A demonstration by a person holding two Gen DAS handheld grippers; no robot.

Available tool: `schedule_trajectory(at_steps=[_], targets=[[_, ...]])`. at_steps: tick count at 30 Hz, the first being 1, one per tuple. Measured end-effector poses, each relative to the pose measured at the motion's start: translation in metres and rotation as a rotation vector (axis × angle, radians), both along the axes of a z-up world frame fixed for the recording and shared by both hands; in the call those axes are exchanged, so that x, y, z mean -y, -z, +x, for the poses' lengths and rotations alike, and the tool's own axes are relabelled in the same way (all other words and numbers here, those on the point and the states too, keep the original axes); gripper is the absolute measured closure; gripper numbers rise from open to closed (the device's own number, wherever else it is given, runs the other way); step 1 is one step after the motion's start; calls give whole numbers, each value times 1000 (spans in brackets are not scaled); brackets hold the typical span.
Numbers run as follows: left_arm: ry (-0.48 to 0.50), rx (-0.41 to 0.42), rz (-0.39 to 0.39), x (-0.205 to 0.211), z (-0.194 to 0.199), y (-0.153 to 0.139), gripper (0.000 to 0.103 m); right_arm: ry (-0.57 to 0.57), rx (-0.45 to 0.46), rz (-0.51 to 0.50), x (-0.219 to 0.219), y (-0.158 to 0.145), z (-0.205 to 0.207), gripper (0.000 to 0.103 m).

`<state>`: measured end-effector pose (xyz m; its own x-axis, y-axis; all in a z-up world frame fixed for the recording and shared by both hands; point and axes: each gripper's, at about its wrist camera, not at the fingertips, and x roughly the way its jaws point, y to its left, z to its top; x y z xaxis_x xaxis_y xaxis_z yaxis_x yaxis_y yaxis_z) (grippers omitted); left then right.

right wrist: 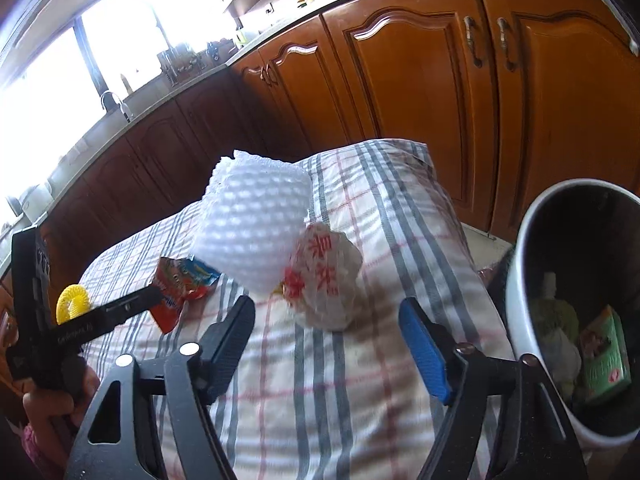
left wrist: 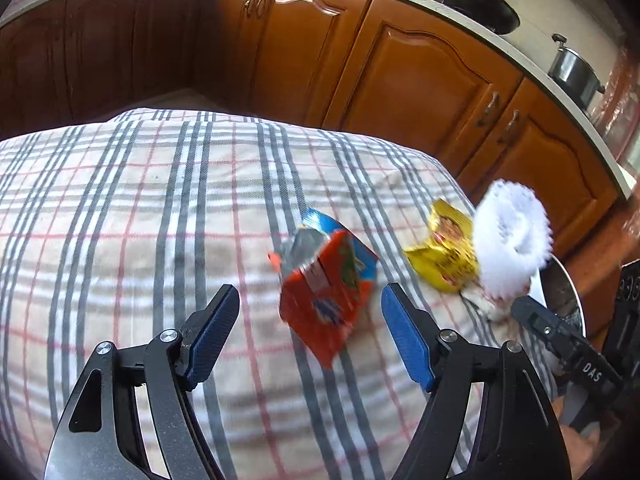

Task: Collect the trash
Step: 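Grasp the red snack bag with the left tool while the right tool grasps the white printed bag, then carry both bags over the bin and open both tools to drop them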

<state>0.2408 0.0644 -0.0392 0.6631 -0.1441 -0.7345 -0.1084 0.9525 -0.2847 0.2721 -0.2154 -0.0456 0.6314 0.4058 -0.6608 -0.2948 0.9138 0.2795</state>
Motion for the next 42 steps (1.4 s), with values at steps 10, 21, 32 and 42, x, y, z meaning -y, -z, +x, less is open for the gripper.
schedule_trajectory(at_steps=[10,21,32,42], targets=[[118,-2,39,23,-3,4,89,-52,-1,-33,-14,2,-10,81],[202,34,-1,41,-72,-10,102,-40,30,12,6,-13,-70,82],[332,60,-29,86,-107,-26,102,53,50,22,47,-20,-101,82],[431,78,-30,130,-101,-38,102,146,51,33,93,-21,-113,82]])
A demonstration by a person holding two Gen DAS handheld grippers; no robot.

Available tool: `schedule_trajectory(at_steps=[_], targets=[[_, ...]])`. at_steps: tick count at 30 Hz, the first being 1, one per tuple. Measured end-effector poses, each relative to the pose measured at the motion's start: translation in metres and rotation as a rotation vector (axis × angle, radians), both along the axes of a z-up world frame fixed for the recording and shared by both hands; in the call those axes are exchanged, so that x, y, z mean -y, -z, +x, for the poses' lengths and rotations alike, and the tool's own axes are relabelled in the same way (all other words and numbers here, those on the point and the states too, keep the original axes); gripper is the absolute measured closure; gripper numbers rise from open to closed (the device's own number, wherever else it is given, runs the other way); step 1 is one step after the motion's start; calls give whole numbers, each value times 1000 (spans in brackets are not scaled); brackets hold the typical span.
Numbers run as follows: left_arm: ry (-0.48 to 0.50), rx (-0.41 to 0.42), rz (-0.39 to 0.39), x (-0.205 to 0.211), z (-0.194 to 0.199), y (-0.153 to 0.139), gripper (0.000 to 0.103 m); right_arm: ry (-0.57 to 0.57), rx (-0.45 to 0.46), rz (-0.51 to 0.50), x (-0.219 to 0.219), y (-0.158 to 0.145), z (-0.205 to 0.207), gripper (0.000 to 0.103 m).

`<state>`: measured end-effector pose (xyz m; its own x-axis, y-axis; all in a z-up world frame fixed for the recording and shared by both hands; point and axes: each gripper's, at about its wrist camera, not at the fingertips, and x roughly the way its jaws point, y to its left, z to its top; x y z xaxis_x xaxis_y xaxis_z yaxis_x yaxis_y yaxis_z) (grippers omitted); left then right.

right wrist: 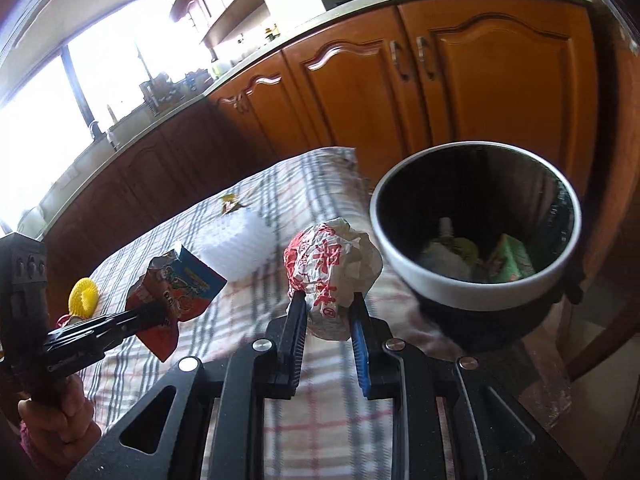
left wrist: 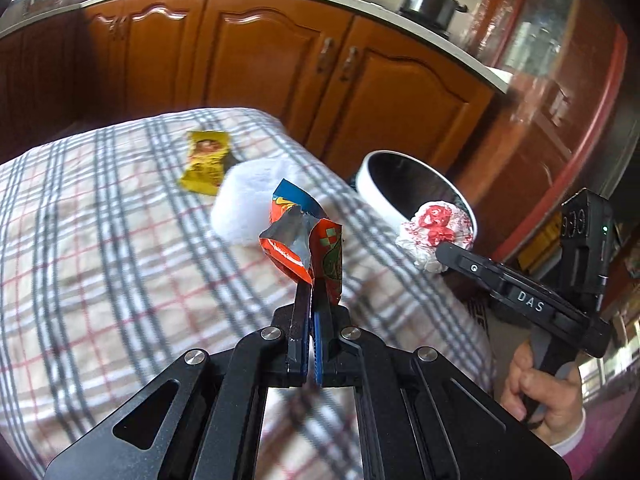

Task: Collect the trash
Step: 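Carry both bags over the bin and open both tools to drop them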

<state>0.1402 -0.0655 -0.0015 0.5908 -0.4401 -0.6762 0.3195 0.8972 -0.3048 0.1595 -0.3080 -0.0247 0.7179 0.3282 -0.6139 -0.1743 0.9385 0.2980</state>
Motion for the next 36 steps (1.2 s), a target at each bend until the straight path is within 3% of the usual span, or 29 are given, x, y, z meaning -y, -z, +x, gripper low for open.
schedule_trajectory(at_steps=[36], targets=[[172,17,58,118,54,-11,102,168,7,5,94,-8,11,81]])
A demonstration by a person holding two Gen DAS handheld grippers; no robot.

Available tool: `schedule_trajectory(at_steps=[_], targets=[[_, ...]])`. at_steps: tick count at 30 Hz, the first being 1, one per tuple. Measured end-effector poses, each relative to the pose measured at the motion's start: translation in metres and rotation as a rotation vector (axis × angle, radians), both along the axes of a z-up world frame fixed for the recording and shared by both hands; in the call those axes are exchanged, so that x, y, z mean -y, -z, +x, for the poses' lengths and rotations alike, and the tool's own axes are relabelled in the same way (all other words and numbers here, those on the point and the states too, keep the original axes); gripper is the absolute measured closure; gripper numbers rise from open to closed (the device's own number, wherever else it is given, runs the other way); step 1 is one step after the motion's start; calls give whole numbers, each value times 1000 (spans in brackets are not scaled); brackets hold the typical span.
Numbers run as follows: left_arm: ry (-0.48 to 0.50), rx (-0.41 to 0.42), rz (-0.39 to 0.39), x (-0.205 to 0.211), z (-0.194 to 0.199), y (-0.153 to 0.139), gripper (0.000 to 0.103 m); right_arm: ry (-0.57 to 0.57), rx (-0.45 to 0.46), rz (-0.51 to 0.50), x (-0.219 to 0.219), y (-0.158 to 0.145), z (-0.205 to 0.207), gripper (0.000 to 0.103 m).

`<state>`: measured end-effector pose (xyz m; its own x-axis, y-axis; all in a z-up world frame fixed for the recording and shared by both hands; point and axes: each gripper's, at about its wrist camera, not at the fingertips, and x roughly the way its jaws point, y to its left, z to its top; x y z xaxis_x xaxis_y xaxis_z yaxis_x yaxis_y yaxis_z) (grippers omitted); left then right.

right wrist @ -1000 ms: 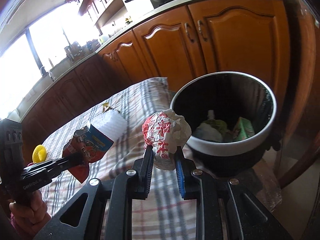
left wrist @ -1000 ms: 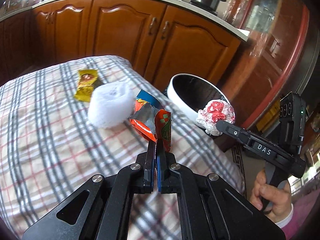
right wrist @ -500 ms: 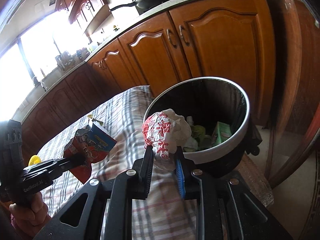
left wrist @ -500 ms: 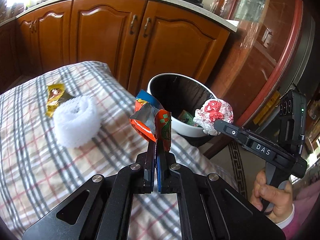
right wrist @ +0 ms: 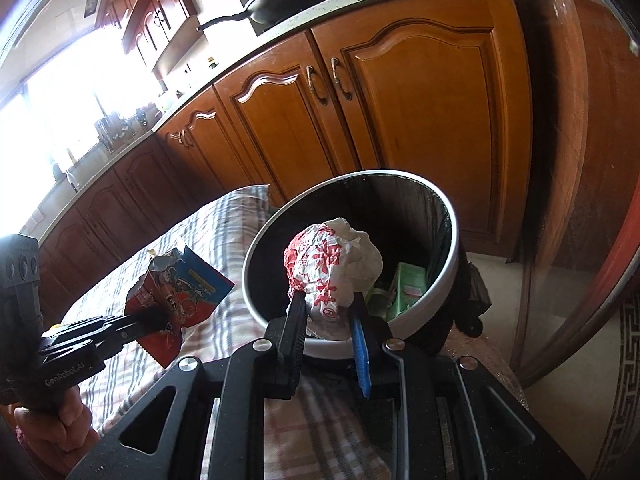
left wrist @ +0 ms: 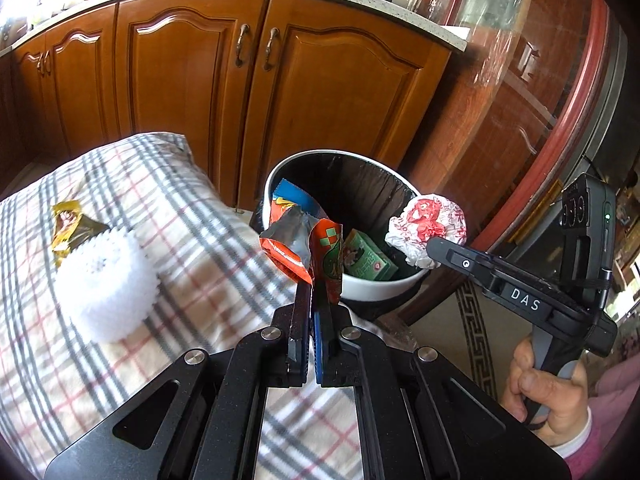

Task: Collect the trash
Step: 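Carry both bags over the bin and open both tools to drop them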

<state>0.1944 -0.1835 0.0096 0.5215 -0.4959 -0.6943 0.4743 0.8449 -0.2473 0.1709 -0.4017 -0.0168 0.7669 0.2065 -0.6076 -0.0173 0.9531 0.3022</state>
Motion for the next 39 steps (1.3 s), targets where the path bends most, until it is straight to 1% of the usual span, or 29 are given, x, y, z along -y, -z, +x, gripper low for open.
schedule_trajectory(at_steps=[15,29,30,31,32,33,34,35,36,39], targets=[[30,-15,24,36,35,-4,102,29,-6,-23,18,-5,29,81],[38,-54,48,61,61,7,102,23,-51,-61,24,4,54,80],[36,-57,49,62,62,8,99,21,-52,-62,25,4,56,77],[35,-62,51,65,63,9,96,20,-54,-63,25,5,57,77],[36,-71,49,65,64,10,89,21,-54,-64,25,5,57,74],[30,-76,48,64,64,10,75,27,-56,-62,26,4,58,68],[21,-73,45,63,63,9,67,28,-57,-55,27,4,59,64],[13,-66,40,61,61,8,55,31,-55,-46,29,4,59,58],[8,-63,34,57,59,7,53,35,-51,-41,30,4,58,52],[-5,-69,19,47,53,7,51,43,-36,-29,33,2,53,45]])
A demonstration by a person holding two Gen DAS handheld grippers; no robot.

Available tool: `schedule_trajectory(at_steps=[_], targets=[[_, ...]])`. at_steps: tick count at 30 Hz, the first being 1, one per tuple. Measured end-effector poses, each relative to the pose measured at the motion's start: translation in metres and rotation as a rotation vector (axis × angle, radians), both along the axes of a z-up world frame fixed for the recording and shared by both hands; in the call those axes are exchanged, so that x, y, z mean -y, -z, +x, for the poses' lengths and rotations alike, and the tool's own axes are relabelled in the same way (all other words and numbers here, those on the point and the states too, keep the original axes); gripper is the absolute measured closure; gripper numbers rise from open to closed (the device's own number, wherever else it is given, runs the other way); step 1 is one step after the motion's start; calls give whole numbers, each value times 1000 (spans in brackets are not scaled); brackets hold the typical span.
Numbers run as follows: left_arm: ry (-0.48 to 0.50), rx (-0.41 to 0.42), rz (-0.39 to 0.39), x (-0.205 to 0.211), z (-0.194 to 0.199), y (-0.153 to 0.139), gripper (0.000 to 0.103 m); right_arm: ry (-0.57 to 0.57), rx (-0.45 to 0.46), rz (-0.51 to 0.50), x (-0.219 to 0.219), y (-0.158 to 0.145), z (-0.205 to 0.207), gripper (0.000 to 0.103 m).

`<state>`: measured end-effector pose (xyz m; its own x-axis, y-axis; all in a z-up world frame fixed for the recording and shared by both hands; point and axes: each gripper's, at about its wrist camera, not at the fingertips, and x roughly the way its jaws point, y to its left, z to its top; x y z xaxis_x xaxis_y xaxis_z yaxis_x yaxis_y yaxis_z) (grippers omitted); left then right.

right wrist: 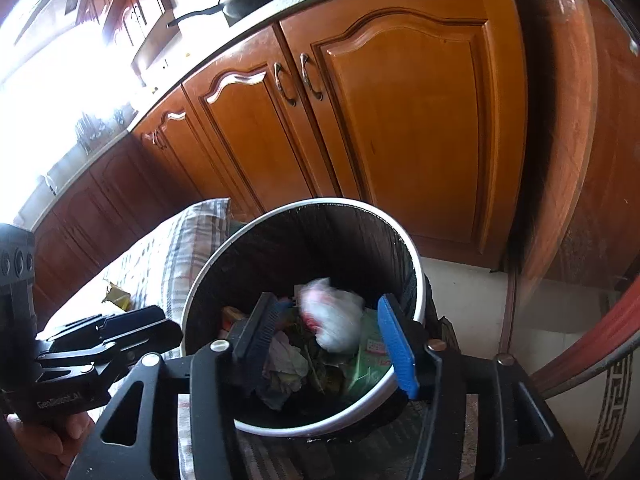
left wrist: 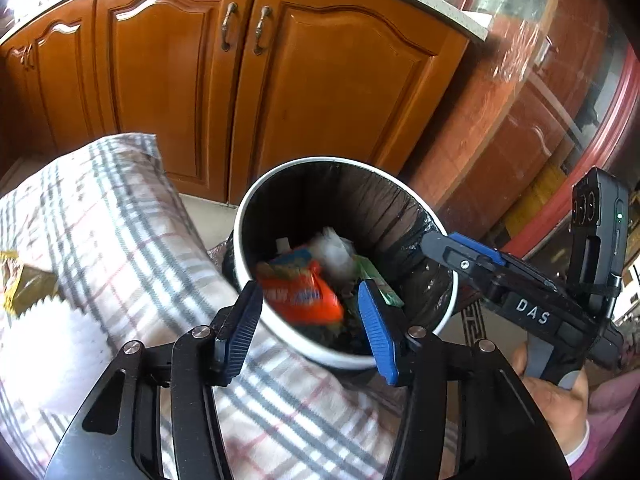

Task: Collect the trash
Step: 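Carry both bags over the bin and open both tools to drop them, then move both open tools back to the yellow bag and foam net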

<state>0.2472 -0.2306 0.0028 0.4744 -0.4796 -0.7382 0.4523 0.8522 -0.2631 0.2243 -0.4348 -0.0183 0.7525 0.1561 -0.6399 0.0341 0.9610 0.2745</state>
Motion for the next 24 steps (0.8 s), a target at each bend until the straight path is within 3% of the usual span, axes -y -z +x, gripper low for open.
schedule_trajectory(at_steps=[6,9,24], targets=[[-39,18,-25,-31,-24,-3,46,-2,32,39,-5,-4,-17,24],[-64,29,-35,-49,-38,-6,44,-17,42,55,-16,-4,-26,18],[-241,25,-55,-155,-80,3,43,-129,20,111,-90,11,-48,14]])
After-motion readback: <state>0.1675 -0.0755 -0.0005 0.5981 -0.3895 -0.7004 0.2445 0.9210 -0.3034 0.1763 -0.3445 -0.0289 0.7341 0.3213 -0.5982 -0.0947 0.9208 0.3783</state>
